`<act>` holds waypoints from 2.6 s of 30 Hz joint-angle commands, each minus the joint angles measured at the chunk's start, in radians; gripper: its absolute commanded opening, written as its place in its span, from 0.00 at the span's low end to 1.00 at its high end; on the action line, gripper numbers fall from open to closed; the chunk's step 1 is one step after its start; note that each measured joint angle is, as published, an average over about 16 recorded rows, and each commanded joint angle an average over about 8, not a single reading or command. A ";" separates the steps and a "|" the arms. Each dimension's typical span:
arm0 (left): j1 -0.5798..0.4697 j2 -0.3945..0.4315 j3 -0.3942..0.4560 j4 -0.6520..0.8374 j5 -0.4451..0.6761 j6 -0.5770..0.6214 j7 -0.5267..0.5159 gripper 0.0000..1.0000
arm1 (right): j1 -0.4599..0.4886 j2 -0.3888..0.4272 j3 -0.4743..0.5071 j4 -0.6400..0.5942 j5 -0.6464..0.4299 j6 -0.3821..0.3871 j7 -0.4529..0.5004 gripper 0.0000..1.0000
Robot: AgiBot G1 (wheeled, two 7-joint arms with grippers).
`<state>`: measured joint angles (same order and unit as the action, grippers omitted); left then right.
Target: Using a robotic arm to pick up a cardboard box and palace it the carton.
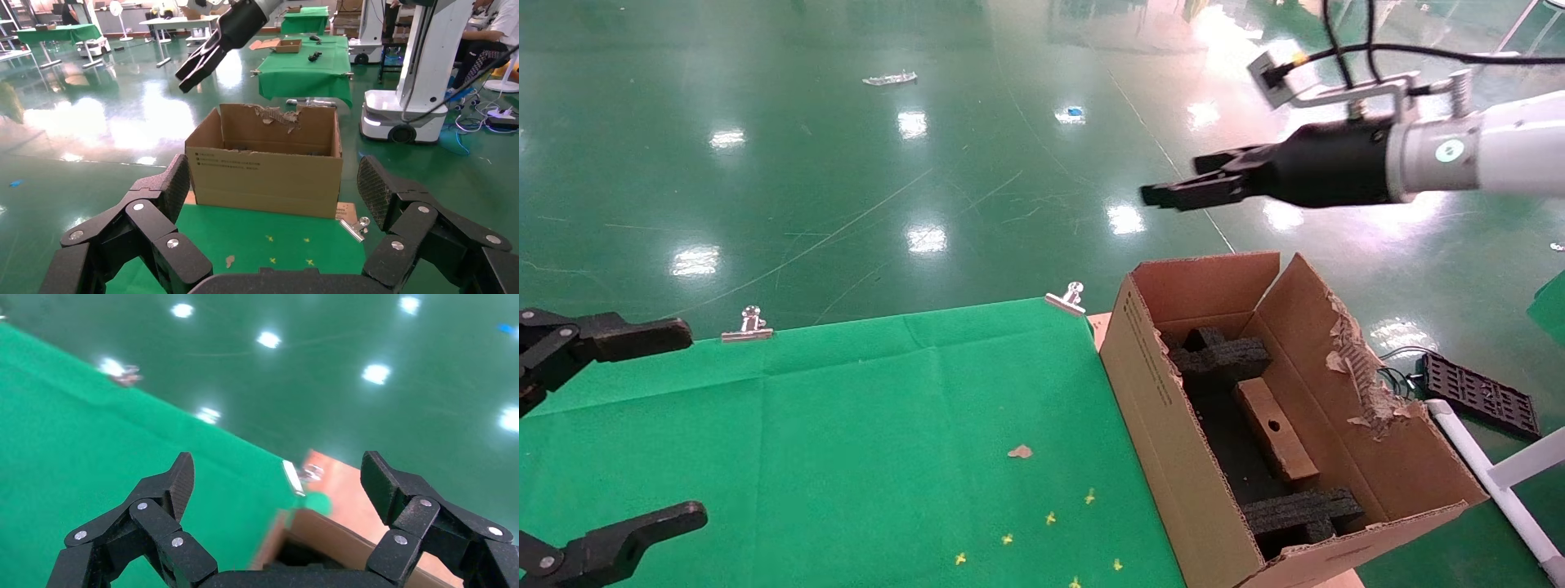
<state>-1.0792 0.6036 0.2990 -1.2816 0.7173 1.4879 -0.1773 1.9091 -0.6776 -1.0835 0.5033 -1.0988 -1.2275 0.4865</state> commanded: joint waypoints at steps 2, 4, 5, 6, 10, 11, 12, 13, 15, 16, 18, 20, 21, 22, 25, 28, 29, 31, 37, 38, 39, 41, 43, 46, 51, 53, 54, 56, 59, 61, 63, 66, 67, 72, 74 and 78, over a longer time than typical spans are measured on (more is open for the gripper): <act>0.000 0.000 0.000 0.000 0.000 0.000 0.000 1.00 | -0.054 0.004 0.052 0.051 0.024 -0.017 -0.019 1.00; 0.000 0.000 0.000 0.000 0.000 0.000 0.000 1.00 | -0.091 0.007 0.088 0.085 0.040 -0.029 -0.033 1.00; 0.000 0.000 0.000 0.000 0.000 0.000 0.000 1.00 | -0.109 0.009 0.105 0.102 0.048 -0.035 -0.039 1.00; 0.000 0.000 0.000 0.000 0.000 0.000 0.000 1.00 | -0.128 0.010 0.123 0.119 0.056 -0.041 -0.046 1.00; 0.000 0.000 0.001 0.000 0.000 0.000 0.000 1.00 | -0.200 0.016 0.193 0.187 0.088 -0.064 -0.072 1.00; 0.000 0.000 0.001 0.000 0.000 0.000 0.000 1.00 | -0.218 0.017 0.210 0.204 0.096 -0.070 -0.078 1.00; 0.000 0.000 0.001 0.000 0.000 0.000 0.000 1.00 | -0.236 0.019 0.227 0.221 0.104 -0.076 -0.085 1.00; 0.000 0.000 0.001 0.000 0.000 0.000 0.000 1.00 | -0.254 0.020 0.244 0.237 0.112 -0.082 -0.091 1.00; 0.000 0.000 0.001 0.000 -0.001 0.000 0.000 1.00 | -0.290 0.023 0.280 0.272 0.128 -0.093 -0.104 1.00; 0.000 0.000 0.001 0.000 -0.001 0.000 0.000 1.00 | -0.309 0.025 0.297 0.289 0.136 -0.099 -0.111 1.00; 0.000 0.000 0.001 0.000 -0.001 0.000 0.001 1.00 | -0.346 0.027 0.333 0.323 0.152 -0.111 -0.124 1.00; 0.000 0.000 0.001 0.000 -0.001 0.000 0.001 1.00 | -0.382 0.030 0.368 0.357 0.168 -0.123 -0.137 1.00; 0.000 0.000 0.001 0.000 -0.001 0.000 0.001 1.00 | -0.400 0.032 0.385 0.374 0.176 -0.128 -0.143 1.00; 0.000 0.000 0.001 0.000 -0.001 0.000 0.001 1.00 | -0.418 0.033 0.402 0.391 0.184 -0.134 -0.150 1.00; 0.000 -0.001 0.001 0.000 -0.001 0.000 0.001 1.00 | -0.471 0.038 0.454 0.441 0.208 -0.151 -0.169 1.00; 0.000 -0.001 0.001 0.000 -0.001 -0.001 0.001 1.00 | -0.525 0.042 0.506 0.492 0.232 -0.169 -0.188 1.00; 0.000 -0.001 0.002 0.000 -0.001 -0.001 0.001 1.00 | -0.543 0.043 0.523 0.508 0.240 -0.174 -0.195 1.00; 0.000 -0.001 0.002 0.000 -0.001 -0.001 0.001 1.00 | -0.579 0.046 0.558 0.542 0.256 -0.186 -0.207 1.00; 0.000 -0.001 0.002 0.000 -0.001 -0.001 0.001 1.00 | -0.687 0.055 0.662 0.643 0.303 -0.221 -0.246 1.00; -0.001 -0.001 0.002 0.000 -0.001 -0.001 0.001 1.00 | -0.705 0.056 0.679 0.660 0.311 -0.227 -0.253 1.00; -0.001 -0.001 0.002 0.000 -0.001 -0.001 0.001 1.00 | -0.723 0.058 0.696 0.676 0.319 -0.232 -0.259 1.00; -0.001 -0.001 0.002 0.000 -0.001 -0.001 0.001 1.00 | -0.759 0.060 0.732 0.711 0.335 -0.244 -0.272 1.00; -0.001 -0.001 0.002 0.000 -0.001 -0.001 0.001 1.00 | -0.791 0.063 0.762 0.740 0.349 -0.254 -0.283 1.00; 0.000 -0.001 0.002 0.000 -0.002 -0.001 0.001 1.00 | -0.836 0.066 0.805 0.782 0.368 -0.268 -0.298 1.00; 0.000 -0.001 0.002 0.000 -0.002 -0.001 0.001 1.00 | -0.874 0.069 0.841 0.816 0.386 -0.280 -0.308 1.00; 0.000 -0.001 0.002 0.000 -0.002 -0.001 0.001 1.00 | -0.874 0.069 0.841 0.816 0.386 -0.281 -0.308 1.00; 0.000 -0.001 0.002 0.000 -0.002 -0.001 0.001 1.00 | -0.871 0.069 0.839 0.813 0.386 -0.280 -0.307 1.00; 0.000 -0.001 0.002 0.000 -0.002 -0.001 0.001 1.00 | -0.866 0.069 0.834 0.809 0.384 -0.278 -0.306 1.00; 0.000 -0.001 0.002 0.000 -0.002 -0.001 0.001 1.00 | -0.859 0.069 0.827 0.802 0.381 -0.276 -0.304 1.00; 0.000 -0.001 0.002 0.000 -0.002 -0.001 0.001 1.00 | -0.855 0.068 0.824 0.799 0.379 -0.275 -0.303 1.00; 0.000 -0.001 0.002 0.000 -0.002 -0.001 0.001 1.00 | -0.852 0.068 0.820 0.796 0.377 -0.274 -0.302 1.00; 0.000 -0.001 0.002 0.000 -0.002 -0.001 0.001 1.00 | -0.848 0.068 0.817 0.792 0.375 -0.272 -0.302 1.00; 0.000 -0.001 0.002 0.000 -0.002 -0.001 0.001 1.00 | -0.847 0.068 0.816 0.791 0.375 -0.272 -0.301 1.00; 0.000 -0.001 0.002 0.000 -0.002 -0.001 0.001 1.00 | -0.843 0.068 0.812 0.788 0.373 -0.271 -0.301 1.00; 0.000 -0.001 0.002 0.000 -0.002 -0.001 0.001 1.00 | -0.842 0.067 0.810 0.787 0.372 -0.270 -0.300 1.00; 0.000 -0.001 0.002 0.000 -0.002 -0.001 0.001 1.00 | -0.840 0.067 0.809 0.785 0.371 -0.269 -0.300 1.00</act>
<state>-1.0796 0.6025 0.3013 -1.2813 0.7154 1.4868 -0.1760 1.0691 -0.6105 -0.2747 1.2884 -0.7278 -1.4971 0.1864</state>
